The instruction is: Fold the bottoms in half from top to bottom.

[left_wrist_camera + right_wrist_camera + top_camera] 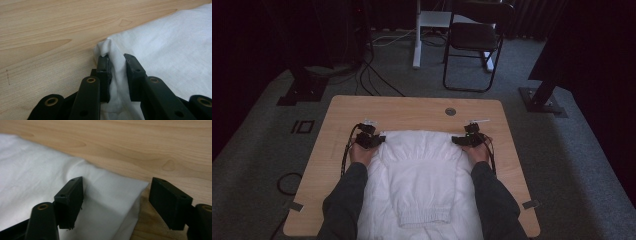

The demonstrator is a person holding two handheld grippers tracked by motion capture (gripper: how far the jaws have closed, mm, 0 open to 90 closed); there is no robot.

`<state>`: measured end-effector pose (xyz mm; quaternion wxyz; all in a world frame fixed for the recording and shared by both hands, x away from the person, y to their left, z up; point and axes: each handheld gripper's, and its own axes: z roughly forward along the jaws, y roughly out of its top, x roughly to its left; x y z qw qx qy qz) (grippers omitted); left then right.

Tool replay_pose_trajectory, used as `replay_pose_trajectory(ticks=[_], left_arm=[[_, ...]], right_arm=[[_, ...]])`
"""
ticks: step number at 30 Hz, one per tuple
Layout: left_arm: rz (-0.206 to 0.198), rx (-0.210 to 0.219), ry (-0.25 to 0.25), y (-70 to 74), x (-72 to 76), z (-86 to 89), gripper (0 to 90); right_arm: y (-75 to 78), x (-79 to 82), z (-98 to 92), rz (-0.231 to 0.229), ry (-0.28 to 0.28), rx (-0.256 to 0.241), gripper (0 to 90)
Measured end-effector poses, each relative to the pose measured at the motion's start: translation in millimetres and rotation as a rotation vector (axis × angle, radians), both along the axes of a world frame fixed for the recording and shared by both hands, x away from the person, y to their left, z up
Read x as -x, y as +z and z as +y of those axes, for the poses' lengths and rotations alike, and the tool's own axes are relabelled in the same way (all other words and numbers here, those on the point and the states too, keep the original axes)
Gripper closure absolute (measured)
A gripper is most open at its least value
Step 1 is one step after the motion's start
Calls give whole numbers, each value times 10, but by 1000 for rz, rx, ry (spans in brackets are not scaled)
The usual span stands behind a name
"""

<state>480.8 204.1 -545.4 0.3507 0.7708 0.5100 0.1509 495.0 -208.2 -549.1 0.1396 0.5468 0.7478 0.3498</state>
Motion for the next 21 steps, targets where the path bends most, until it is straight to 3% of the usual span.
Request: replay_pose_trajectory(ticks=[2,3,4,5,8,10,11,12,13,14,15,16,17,20,21], left_arm=[[1,4,1,-1,-1,4,767],[4,9,3,-2,-2,9,770],[8,18,7,-3,-2,15,770],[11,29,15,-5,0,17,779],[10,26,17,15,5,32,815],[-2,108,34,67,20,111,845],[-17,167,34,109,32,164,852],[-32,200,34,156,44,194,852],[-46,206,23,206,52,206,853],[-60,209,20,253,59,202,853],[-69,202,16,297,63,191,852],[-79,198,15,330,64,184,852],[-81,230,20,366,63,197,852],[-91,234,13,409,66,198,851],[-108,251,8,484,68,201,850]], right_arm=[[3,3,9,-4,15,2,364],[16,6,7,6,5,-7,573],[16,6,7,6,5,-7,573],[1,7,9,29,46,-69,754],[4,8,-1,41,50,-71,826],[40,17,-74,21,37,-98,842],[152,62,-180,-32,30,-158,846],[152,62,-180,-32,30,-158,846],[269,98,-232,-83,47,-157,846],[269,98,-232,-83,47,-157,846],[342,111,-223,-108,61,-121,846],[342,111,-223,-108,61,-121,846],[359,109,-226,-121,58,-128,846],[366,110,-240,-123,50,-147,845],[419,122,-257,-158,52,-153,845]])
